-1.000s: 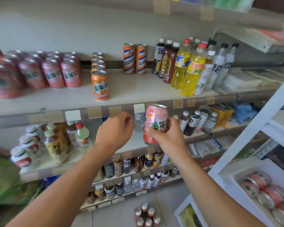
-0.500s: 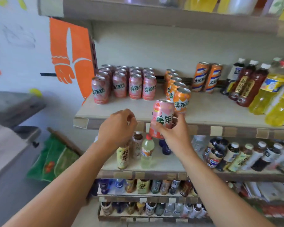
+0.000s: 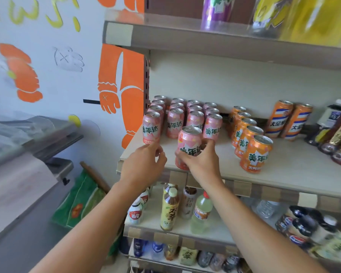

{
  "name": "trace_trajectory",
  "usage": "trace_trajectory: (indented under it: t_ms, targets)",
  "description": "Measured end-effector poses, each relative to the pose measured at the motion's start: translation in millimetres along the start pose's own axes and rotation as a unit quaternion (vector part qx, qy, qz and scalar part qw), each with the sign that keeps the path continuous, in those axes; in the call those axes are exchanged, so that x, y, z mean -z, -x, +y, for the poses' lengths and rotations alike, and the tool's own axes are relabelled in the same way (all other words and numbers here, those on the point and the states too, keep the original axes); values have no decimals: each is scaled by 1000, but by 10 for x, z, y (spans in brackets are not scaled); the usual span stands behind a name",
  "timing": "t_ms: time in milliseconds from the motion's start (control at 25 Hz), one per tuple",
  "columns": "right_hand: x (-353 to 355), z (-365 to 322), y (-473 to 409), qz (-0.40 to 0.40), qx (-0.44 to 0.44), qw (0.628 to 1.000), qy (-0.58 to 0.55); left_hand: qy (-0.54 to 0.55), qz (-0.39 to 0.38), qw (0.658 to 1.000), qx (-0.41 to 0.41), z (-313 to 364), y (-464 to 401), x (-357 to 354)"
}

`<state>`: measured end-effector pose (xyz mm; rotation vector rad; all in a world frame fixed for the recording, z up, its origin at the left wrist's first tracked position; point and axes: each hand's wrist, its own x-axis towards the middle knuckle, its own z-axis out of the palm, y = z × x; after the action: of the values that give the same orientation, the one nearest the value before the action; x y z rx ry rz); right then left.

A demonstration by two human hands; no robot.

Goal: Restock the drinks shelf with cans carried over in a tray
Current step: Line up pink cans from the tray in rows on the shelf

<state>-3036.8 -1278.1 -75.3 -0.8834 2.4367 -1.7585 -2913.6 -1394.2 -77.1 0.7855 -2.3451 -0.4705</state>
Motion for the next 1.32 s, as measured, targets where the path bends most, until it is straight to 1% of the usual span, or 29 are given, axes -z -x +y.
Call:
trace_trajectory:
  t_ms: [120, 360, 480, 720, 960, 1320]
  targets:
    - [-239, 24, -230, 8, 2, 1000, 7, -5, 9, 1000, 6, -85, -163, -43]
    - [-589, 128, -621, 27, -30, 999, 28, -20, 1, 1000, -1, -282, -495, -132]
    - [-686, 123, -733, 33, -22, 998, 40, -20, -4, 1000, 0, -351, -633, -170]
    - [-908, 109, -899, 37, -5, 997, 67, -13, 3, 1000, -26, -355, -805, -274]
    - [-996, 143, -967, 49, 1, 996, 77, -7, 2, 999, -33, -402, -831, -320]
    - [-969, 88, -930, 28, 1, 993, 113, 3, 0, 1000, -30, -361, -744, -300]
